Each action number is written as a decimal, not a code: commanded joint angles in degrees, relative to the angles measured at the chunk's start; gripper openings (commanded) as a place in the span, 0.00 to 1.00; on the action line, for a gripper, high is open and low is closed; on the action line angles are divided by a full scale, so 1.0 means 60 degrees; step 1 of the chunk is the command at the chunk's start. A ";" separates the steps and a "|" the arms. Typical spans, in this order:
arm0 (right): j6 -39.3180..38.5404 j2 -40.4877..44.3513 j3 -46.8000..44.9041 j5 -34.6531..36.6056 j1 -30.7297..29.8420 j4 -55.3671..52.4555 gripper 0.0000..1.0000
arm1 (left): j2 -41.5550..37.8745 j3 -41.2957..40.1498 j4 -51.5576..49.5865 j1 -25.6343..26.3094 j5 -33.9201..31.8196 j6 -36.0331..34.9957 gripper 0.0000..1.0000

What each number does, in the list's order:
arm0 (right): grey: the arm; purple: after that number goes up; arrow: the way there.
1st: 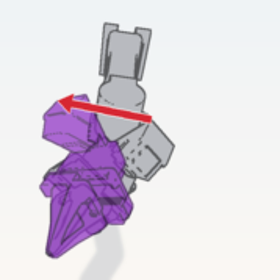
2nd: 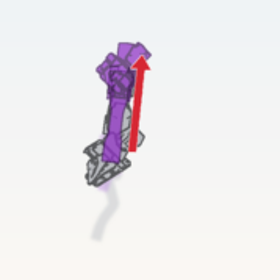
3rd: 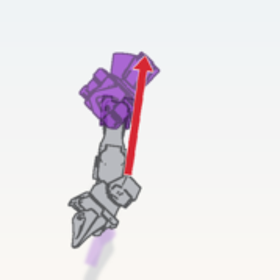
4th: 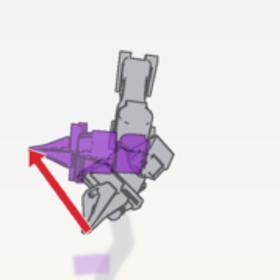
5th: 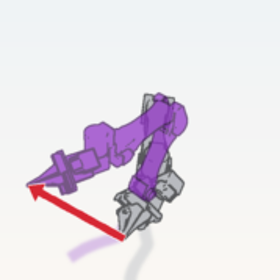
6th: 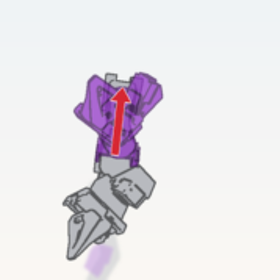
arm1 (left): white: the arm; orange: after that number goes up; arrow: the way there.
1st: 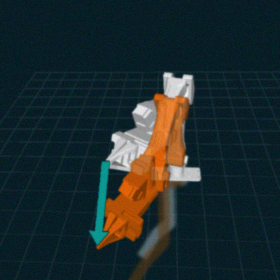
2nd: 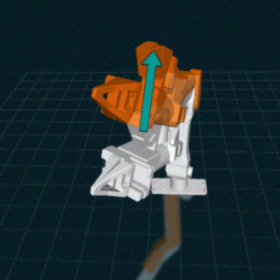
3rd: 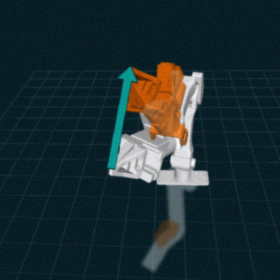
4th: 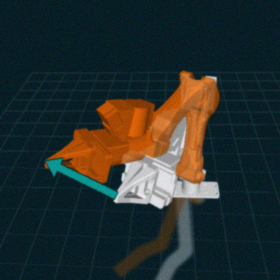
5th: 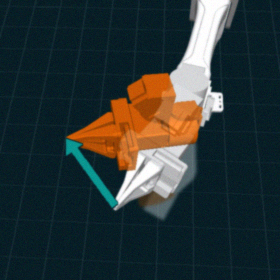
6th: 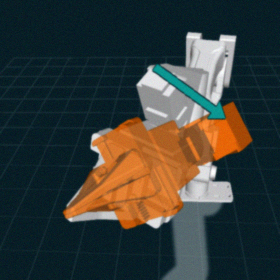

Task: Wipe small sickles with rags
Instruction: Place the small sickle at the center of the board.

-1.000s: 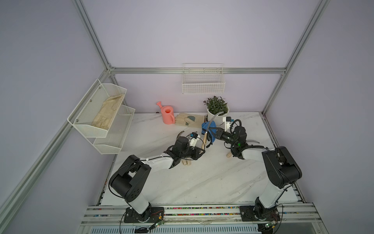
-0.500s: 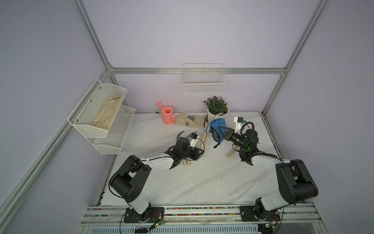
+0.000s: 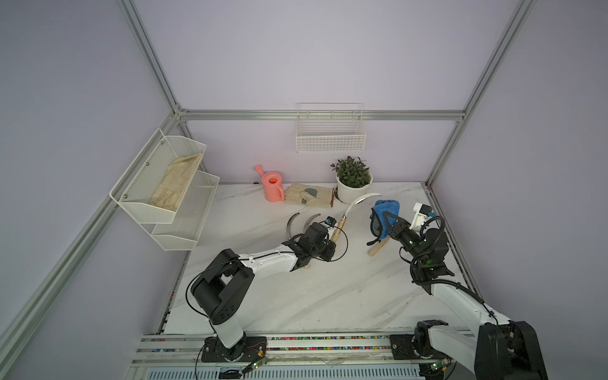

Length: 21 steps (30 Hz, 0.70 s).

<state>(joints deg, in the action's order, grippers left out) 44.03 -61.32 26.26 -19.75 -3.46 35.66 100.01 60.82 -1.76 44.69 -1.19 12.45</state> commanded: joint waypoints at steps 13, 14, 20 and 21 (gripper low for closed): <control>-0.0792 0.1277 -0.0130 0.1635 0.0058 -0.2033 0.00 | 0.3224 0.4025 -0.2472 0.0298 -0.0370 -0.1562 0.00; -0.0817 0.1149 -0.0079 0.1625 0.0050 -0.2040 0.00 | 0.3328 0.4238 -0.2675 0.0340 -0.0405 -0.1665 0.00; -0.1061 -0.0238 0.0409 0.1172 0.0051 -0.1666 0.00 | 0.3885 0.4984 -0.3174 0.0568 -0.0457 -0.2134 0.00; -0.1096 -0.0567 0.0558 0.1067 0.0050 -0.1633 0.00 | 0.4013 0.5157 -0.3308 0.0600 -0.0464 -0.2160 0.00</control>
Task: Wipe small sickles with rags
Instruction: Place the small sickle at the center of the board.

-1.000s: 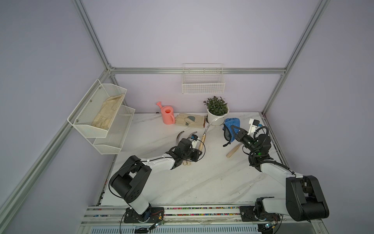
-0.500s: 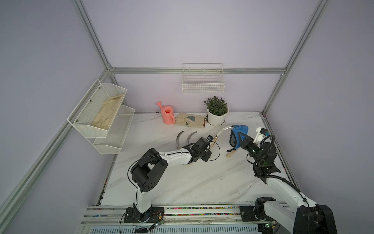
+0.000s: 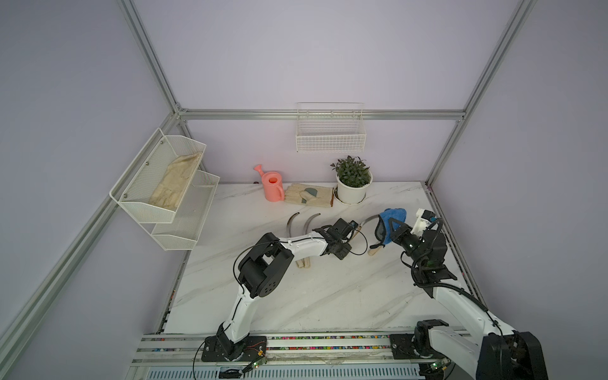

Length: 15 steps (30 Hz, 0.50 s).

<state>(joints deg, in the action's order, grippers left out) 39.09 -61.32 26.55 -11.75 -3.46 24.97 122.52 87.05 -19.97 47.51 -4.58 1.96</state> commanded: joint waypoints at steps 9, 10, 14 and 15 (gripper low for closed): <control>-0.0231 -0.4194 0.1984 -0.1073 0.0050 0.1152 0.00 | 0.0805 0.1568 -0.0627 0.0461 0.0175 -0.0632 0.00; -0.0232 -0.4535 0.2148 -0.1088 0.0050 0.1228 0.00 | 0.0834 0.1603 -0.0620 0.0477 0.0245 -0.0650 0.00; -0.0258 -0.5467 0.2623 -0.1061 0.0050 0.1351 0.00 | 0.1020 0.1871 -0.0642 0.0476 0.0309 -0.0635 0.00; -0.0277 -0.5620 0.2735 -0.1033 0.0050 0.1318 0.00 | 0.1059 0.1944 -0.0641 0.0474 0.0355 -0.0631 0.00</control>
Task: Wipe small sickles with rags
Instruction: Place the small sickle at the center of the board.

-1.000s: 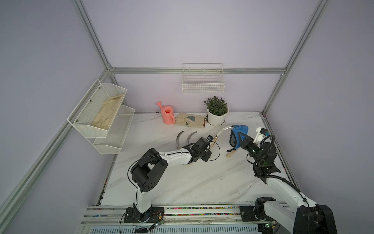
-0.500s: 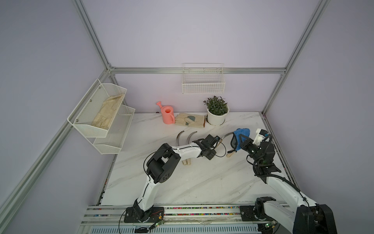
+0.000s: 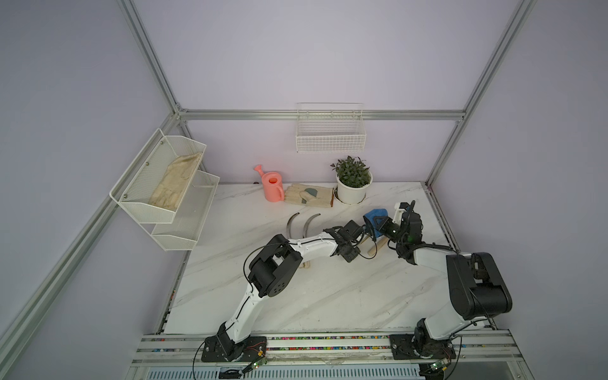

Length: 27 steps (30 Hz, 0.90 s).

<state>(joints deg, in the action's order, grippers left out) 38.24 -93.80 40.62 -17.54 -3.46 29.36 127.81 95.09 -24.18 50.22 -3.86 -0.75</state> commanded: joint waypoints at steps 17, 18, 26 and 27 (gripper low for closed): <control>-0.0180 -0.1652 0.1398 0.0135 0.0048 0.0412 0.00 | 0.0738 0.1740 -0.0239 0.0024 0.0532 0.0175 0.54; -0.0177 -0.1577 0.1385 0.0167 0.0050 0.0418 0.00 | 0.0744 0.1765 -0.0239 0.0024 0.0548 0.0196 0.59; -0.0192 -0.0715 0.1499 0.0250 0.0050 0.0029 0.00 | -0.0004 0.1934 -0.0156 0.0006 0.0457 0.0901 0.89; -0.0186 -0.0564 0.1480 0.0271 0.0050 -0.0010 0.00 | -0.0191 0.1906 -0.0035 0.0023 0.0111 0.1157 0.96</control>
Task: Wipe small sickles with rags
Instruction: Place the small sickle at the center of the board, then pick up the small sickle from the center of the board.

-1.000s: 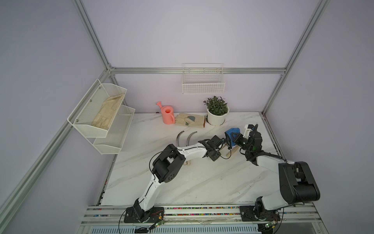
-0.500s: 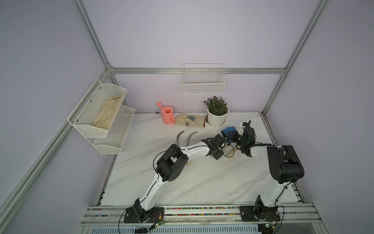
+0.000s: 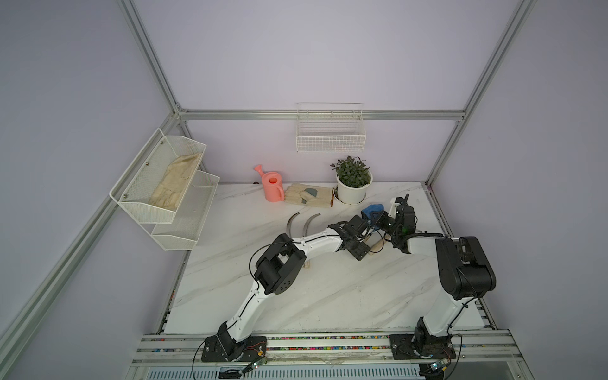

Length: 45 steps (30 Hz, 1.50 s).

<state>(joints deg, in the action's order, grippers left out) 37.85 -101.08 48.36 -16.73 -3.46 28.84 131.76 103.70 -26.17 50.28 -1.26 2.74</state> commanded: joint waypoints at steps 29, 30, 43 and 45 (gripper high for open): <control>-0.0257 0.3444 -0.1234 0.0130 0.0039 -0.0230 0.00 | -0.8292 -1.0722 0.6968 0.0860 -0.5734 0.4017 1.00; -0.0297 0.3489 -0.1234 0.0115 0.0032 -0.0297 0.00 | -0.8208 -1.0470 0.6138 0.0865 -0.5629 0.4394 1.00; -0.0887 0.4765 -0.1663 0.0577 -0.0842 -0.1068 0.00 | -0.6390 -0.9087 0.2673 0.0910 -0.4264 0.7415 0.65; -0.0930 0.4879 -0.1724 0.0576 -0.0852 -0.1155 0.00 | -0.6394 -0.9136 0.2603 0.0943 -0.4451 0.7547 0.65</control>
<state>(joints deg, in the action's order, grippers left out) 33.63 -73.21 38.96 -14.33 -8.38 22.87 92.99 46.06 -6.70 55.68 -27.46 43.48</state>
